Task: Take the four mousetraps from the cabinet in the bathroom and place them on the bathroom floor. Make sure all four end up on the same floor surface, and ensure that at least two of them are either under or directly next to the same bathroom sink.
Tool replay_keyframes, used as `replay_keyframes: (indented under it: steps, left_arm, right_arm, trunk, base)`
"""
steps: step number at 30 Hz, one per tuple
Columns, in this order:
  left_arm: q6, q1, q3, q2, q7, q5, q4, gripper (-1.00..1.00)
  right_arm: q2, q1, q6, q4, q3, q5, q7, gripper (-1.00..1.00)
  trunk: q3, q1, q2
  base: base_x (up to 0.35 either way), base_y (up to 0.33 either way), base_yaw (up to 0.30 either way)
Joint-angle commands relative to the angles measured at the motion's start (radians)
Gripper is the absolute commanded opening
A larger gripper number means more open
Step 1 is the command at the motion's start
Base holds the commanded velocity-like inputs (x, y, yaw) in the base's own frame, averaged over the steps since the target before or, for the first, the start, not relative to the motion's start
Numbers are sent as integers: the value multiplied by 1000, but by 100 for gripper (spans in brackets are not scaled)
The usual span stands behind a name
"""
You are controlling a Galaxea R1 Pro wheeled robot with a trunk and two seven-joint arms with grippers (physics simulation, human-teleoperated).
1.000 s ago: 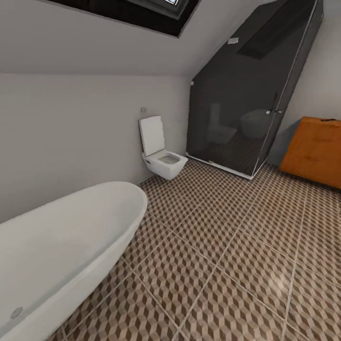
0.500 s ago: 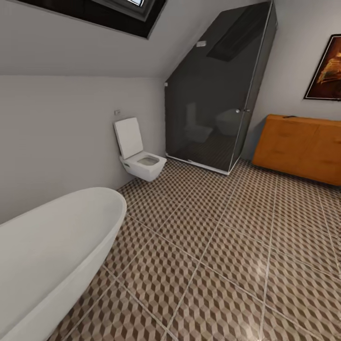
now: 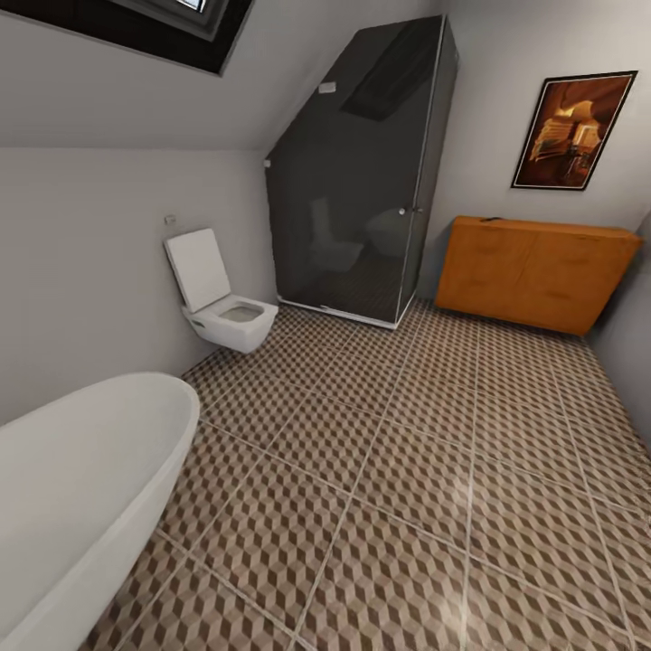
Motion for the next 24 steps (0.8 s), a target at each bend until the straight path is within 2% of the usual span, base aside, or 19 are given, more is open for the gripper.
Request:
replay_keyframes:
  steps: [1,24]
  left_arm:
    - [0,0,-8,1,7,8,-4,100]
    - [0,0,-8,1,7,8,-4,100]
  right_arm:
    - [1,-1,-5,2,8,-9,-1,100]
    - [4,-1,-5,2,8,-9,-1,100]
  trunk:
    - [0,0,0]
    - [9,0,0]
  base:
    - [0,0,-300]
    - [0,0,-300]
